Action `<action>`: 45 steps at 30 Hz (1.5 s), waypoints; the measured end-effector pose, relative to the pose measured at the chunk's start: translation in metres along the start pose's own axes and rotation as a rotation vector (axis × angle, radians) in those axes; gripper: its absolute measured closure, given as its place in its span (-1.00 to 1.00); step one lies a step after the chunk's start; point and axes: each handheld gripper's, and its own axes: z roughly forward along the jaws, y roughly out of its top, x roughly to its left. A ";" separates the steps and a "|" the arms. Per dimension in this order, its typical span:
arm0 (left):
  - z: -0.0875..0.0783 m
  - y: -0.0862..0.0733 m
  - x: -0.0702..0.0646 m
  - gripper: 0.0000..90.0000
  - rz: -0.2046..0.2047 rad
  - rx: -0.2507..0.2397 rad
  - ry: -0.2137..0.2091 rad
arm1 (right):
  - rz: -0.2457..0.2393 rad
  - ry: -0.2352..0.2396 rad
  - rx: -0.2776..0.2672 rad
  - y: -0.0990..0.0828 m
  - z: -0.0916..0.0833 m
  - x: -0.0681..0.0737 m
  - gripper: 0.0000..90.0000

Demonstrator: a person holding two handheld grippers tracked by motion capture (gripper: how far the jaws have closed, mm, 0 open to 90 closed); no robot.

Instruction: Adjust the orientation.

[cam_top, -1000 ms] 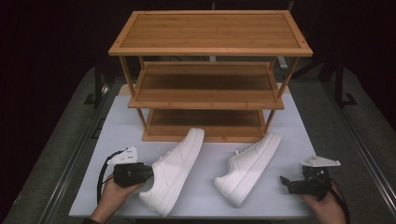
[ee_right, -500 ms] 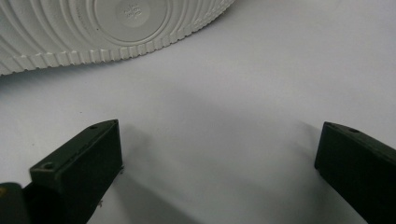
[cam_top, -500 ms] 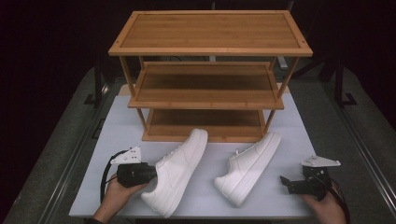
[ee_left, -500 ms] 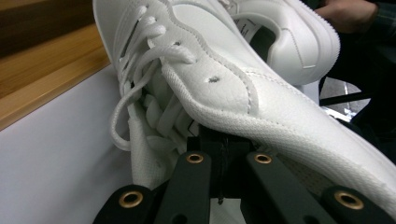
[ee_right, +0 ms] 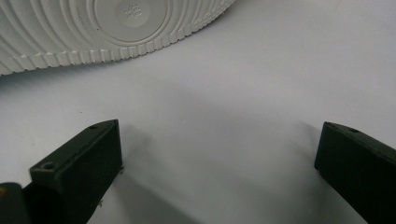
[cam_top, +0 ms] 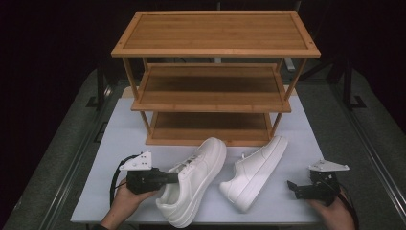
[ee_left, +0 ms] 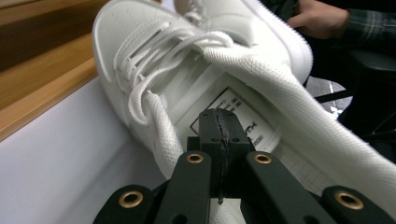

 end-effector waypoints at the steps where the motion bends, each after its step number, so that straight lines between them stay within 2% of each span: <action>1: 0.000 0.000 0.000 1.00 0.000 0.000 0.000 | 0.000 0.000 0.000 0.000 0.000 0.000 -0.99; 4: 0.010 0.007 -0.009 1.00 0.026 0.001 -0.036 | 0.000 0.000 0.000 0.000 0.000 0.000 -0.99; 8: 0.020 0.013 -0.017 1.00 0.057 0.016 -0.061 | 0.000 0.000 0.000 0.000 0.000 0.000 -0.99; 10: 0.029 0.016 -0.024 1.00 0.081 0.022 -0.097 | 0.000 0.000 -0.001 0.000 0.000 0.000 -0.99; 11: 0.032 0.017 -0.028 1.00 0.086 0.028 -0.093 | 0.000 0.000 -0.001 0.000 0.000 0.000 -0.99; 13: 0.034 0.018 -0.030 1.00 0.090 0.035 -0.087 | 0.000 0.000 -0.001 0.000 0.000 0.000 -0.99; 16: 0.033 0.021 -0.032 1.00 0.083 0.018 -0.108 | 0.000 0.000 -0.001 0.000 0.000 0.000 -0.99; 20: 0.025 0.026 -0.032 0.95 0.078 -0.010 -0.104 | 0.000 0.000 -0.001 0.000 0.000 0.000 -0.99; 23: 0.019 0.029 -0.031 0.64 0.078 -0.021 -0.085 | 0.000 0.001 -0.001 0.000 0.000 0.000 -0.99; 25: 0.015 0.029 -0.030 0.54 0.077 -0.034 -0.076 | 0.000 0.000 0.000 0.000 0.000 0.000 -0.99; 26: 0.012 0.029 -0.029 0.45 0.077 -0.045 -0.055 | 0.000 0.000 -0.001 0.000 0.000 0.000 -0.99; 27: 0.012 0.029 -0.029 0.34 0.077 -0.045 -0.055 | 0.000 0.000 -0.001 0.000 0.000 0.000 -0.99; 28: 0.011 0.029 -0.028 0.29 0.086 -0.026 -0.027 | 0.000 0.000 -0.001 0.000 0.000 0.000 -0.99; 32: 0.014 0.026 -0.025 0.05 0.073 -0.005 -0.002 | 0.000 0.001 -0.001 0.000 0.000 0.000 -0.99; 38: 0.029 0.017 -0.018 0.00 0.050 0.044 0.008 | 0.000 0.001 -0.001 0.000 0.000 0.000 -0.99; 40: 0.035 0.015 -0.017 0.00 0.050 0.066 0.024 | 0.000 0.001 -0.001 0.000 0.000 0.000 -0.99; 43: 0.037 0.014 -0.015 0.10 0.045 0.068 0.042 | 0.000 0.001 -0.001 0.000 0.000 0.000 -0.99; 45: 0.037 0.015 -0.015 0.16 0.041 0.069 0.039 | 0.000 0.000 -0.001 0.000 0.000 0.000 -0.99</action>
